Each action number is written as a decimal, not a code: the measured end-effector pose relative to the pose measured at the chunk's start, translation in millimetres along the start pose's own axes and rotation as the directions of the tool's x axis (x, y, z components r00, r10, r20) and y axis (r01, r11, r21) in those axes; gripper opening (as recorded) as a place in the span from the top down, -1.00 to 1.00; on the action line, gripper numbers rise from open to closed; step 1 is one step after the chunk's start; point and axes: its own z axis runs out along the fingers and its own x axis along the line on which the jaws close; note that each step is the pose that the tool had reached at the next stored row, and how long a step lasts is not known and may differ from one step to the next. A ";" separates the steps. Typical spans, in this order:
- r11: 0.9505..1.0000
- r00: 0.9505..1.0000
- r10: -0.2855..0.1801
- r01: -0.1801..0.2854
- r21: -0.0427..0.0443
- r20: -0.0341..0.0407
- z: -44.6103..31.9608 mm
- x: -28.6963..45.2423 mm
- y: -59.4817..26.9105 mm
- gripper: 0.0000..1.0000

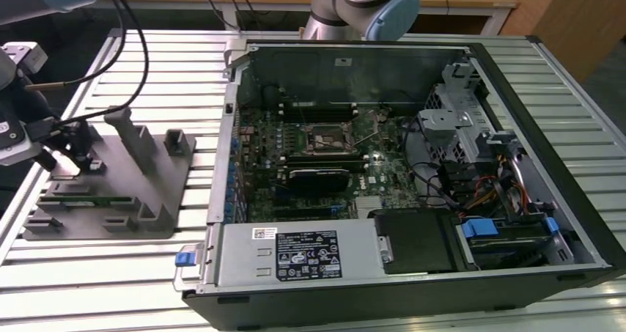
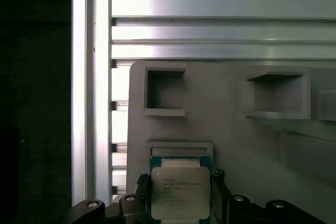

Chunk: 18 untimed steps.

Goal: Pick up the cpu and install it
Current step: 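Pick up the cpu and move it towards the insertion slot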

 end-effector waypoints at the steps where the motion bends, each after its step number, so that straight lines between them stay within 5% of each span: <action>1: 1.000 1.000 0.000 0.000 0.000 0.000 -2.3 -0.1 0.2 -0.09; 18: 1.000 1.000 0.002 -0.002 0.000 0.008 -38.5 -1.0 3.7 -0.09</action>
